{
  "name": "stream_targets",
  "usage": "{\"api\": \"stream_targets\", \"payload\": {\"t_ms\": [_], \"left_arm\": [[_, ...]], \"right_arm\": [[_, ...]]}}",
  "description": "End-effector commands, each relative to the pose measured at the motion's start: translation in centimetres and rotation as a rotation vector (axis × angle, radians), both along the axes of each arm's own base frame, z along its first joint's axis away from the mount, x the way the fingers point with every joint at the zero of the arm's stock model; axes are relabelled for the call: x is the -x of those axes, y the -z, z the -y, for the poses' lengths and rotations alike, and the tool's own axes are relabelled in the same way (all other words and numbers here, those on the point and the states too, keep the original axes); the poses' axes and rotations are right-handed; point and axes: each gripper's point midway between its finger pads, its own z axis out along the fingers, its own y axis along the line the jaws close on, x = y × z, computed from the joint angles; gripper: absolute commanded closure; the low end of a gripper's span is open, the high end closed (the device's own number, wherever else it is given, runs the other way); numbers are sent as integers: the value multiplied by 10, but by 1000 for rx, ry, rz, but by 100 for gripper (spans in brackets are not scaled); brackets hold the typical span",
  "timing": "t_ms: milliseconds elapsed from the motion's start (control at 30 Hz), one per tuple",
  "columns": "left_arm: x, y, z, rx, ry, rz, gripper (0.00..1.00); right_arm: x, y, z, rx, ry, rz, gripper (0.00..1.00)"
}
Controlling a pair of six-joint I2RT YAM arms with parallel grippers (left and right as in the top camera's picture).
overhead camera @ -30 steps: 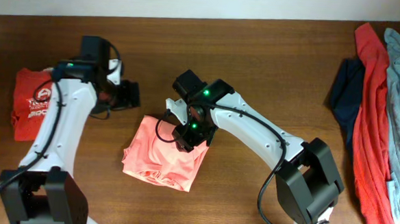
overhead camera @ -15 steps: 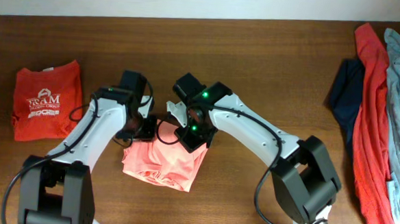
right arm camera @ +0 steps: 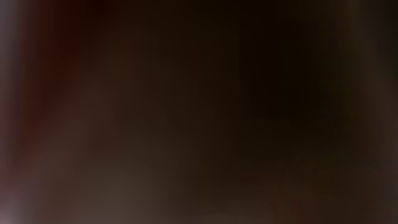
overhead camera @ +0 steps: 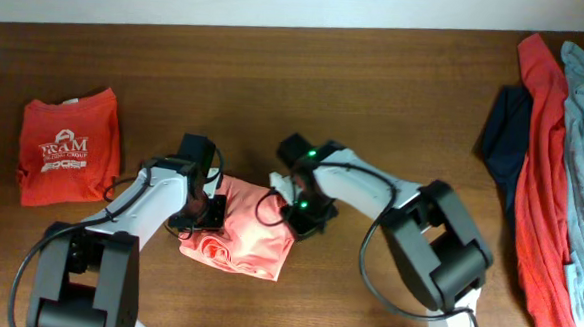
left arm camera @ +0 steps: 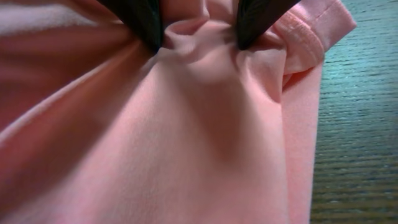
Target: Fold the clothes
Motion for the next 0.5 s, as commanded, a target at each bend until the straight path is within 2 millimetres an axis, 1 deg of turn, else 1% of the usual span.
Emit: {"api": "stream_targets", "payload": {"t_ms": [0,133,200,267,333,467], "left_arm": [[9,7,-11,-56,-23,-28,60],[10,6,-9,-41,-27,-30,60],[9,6,-8,-39,-27,-29,60],[9,6,-8,-38,-27,-27,60],[7,5,-8,-37,-27,-22,60],[5,5,-8,-35,-27,-15,60]], "right_arm": [[-7,17,36,80,70,-15,95],[-12,18,47,84,101,-23,95],[-12,17,47,82,101,-22,95],[-13,12,45,77,102,-28,95],[-17,-1,43,69,106,-24,96],[-33,-47,24,-24,115,18,96]]}}
